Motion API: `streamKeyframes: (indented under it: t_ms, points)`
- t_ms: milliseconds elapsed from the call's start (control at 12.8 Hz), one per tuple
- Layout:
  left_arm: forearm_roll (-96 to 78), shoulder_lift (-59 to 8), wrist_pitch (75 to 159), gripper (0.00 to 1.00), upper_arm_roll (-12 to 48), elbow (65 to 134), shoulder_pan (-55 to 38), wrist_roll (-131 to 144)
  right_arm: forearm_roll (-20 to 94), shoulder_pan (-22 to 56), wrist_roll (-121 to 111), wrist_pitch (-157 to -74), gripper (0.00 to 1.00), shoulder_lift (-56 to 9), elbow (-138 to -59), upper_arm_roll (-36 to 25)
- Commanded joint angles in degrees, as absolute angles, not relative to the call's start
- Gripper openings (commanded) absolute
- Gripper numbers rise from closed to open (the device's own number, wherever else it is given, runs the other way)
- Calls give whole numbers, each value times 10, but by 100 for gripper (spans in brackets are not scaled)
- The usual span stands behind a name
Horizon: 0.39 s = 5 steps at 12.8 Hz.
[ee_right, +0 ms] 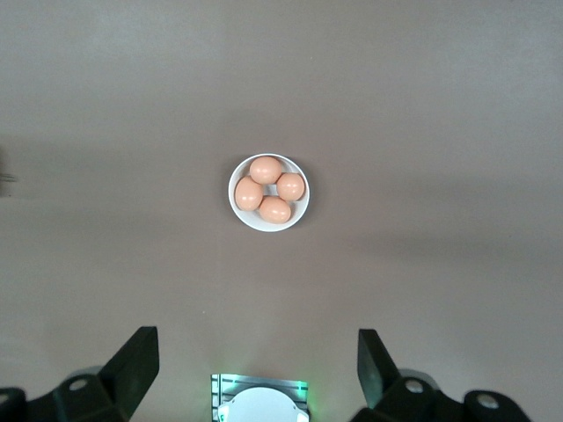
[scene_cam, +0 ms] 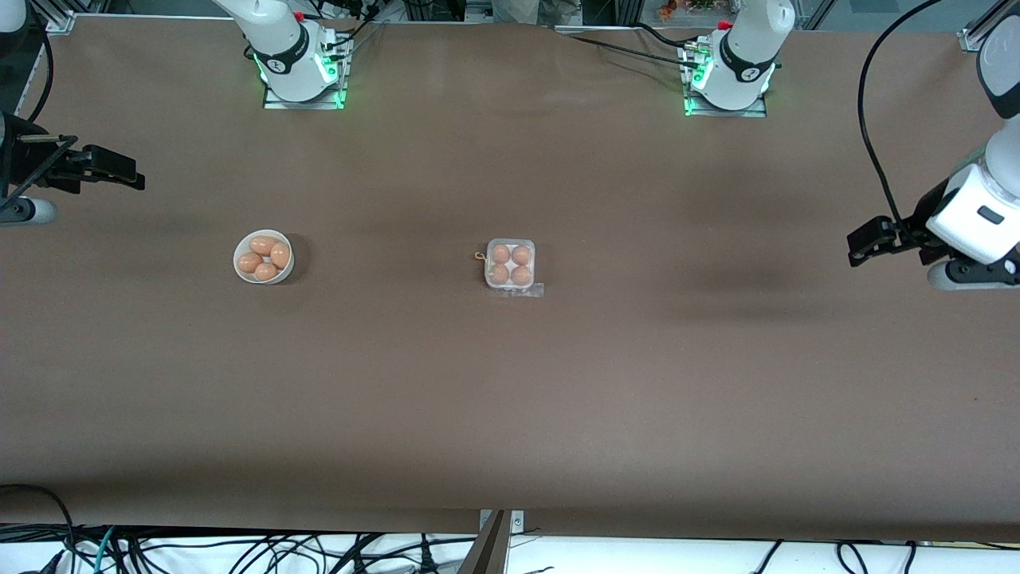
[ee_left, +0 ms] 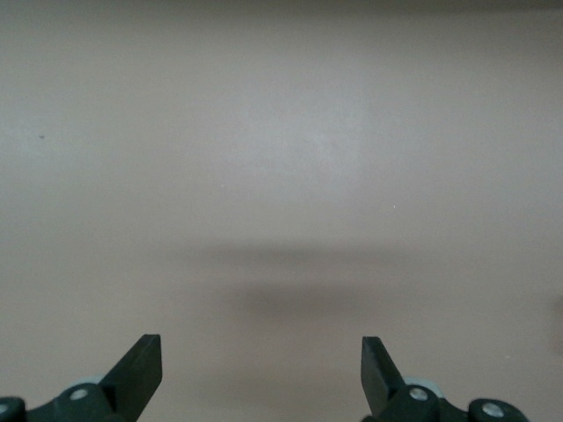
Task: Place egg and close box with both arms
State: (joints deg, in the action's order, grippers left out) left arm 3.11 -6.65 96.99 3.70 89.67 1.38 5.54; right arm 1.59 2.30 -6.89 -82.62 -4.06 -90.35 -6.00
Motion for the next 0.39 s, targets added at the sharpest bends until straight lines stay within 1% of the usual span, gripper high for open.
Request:
streamKeyframes:
  t_ms: [0, 312]
  points:
    - [0, -23, 982, 100, 33, 938, 15, 46, 8, 17, -76, -822, 100, -28, -912, -54]
    - [-4, -22, 979, 100, 34, 936, 13, 52, 8, 17, -76, -822, 100, -28, -912, -54]
